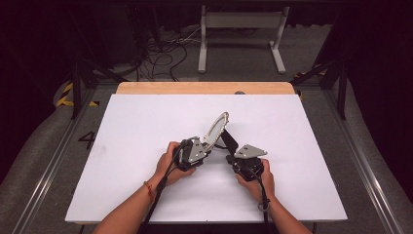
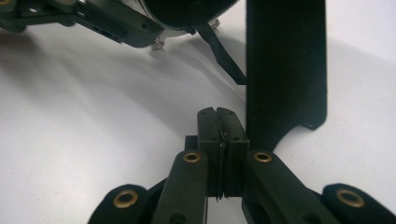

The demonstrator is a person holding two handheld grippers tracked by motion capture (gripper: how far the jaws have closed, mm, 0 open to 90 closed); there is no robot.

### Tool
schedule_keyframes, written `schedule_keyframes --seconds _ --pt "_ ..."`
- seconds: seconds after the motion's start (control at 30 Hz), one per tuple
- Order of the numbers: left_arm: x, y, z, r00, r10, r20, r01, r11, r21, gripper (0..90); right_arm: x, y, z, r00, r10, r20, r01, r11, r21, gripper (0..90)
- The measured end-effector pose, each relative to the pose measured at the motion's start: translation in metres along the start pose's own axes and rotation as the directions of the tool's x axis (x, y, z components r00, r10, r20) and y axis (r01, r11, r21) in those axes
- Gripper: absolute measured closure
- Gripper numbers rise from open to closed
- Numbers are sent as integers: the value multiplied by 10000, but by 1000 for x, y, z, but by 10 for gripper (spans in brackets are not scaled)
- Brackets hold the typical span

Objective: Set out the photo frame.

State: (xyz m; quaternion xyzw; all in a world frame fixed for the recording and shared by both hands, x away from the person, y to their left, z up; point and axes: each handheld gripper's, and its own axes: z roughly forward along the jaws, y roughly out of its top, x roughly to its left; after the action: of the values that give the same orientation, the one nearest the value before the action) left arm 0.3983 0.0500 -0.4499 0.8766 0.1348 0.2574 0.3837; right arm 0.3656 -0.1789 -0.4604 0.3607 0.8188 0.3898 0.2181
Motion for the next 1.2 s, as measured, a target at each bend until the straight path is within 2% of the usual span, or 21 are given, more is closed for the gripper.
schedule_keyframes --seconds 0.1,0.17,0.4,0.5,0.77,1.03,1.07,1.2 --pt "0 0 -2 9998 204 -26 -203 9998 44 717 -4 -1 -1 9999 159 -12 -159 9999 -10 900" --pt "-1 2 -3 9988 458 -171 -457 9989 48 726 -4 0 -1 10000 54 47 -54 10000 2 900" --pt "-5 2 -5 9972 701 -259 -701 9975 17 743 -4 -1 -1 10000 -10 49 9 9999 114 900" --pt "-11 3 -6 9948 978 -289 -974 9951 173 740 -5 -1 -1 10000 -4 -35 5 9998 208 900" --pt "-22 8 -9 9916 1267 -261 -1261 9917 263 740 -9 -2 -2 10000 -1 -83 4 9993 366 900" --pt "-30 13 -8 9926 1213 71 -1213 9926 67 724 -18 -4 -3 9999 101 -19 -99 9984 565 900" --pt "-31 13 -8 9946 1032 133 -1032 9947 13 722 -21 -5 -3 9999 166 -23 -164 9982 570 899" --pt "-29 12 -7 9949 949 351 -944 9954 -162 716 -23 -5 -3 9998 169 -45 -166 9982 584 897"
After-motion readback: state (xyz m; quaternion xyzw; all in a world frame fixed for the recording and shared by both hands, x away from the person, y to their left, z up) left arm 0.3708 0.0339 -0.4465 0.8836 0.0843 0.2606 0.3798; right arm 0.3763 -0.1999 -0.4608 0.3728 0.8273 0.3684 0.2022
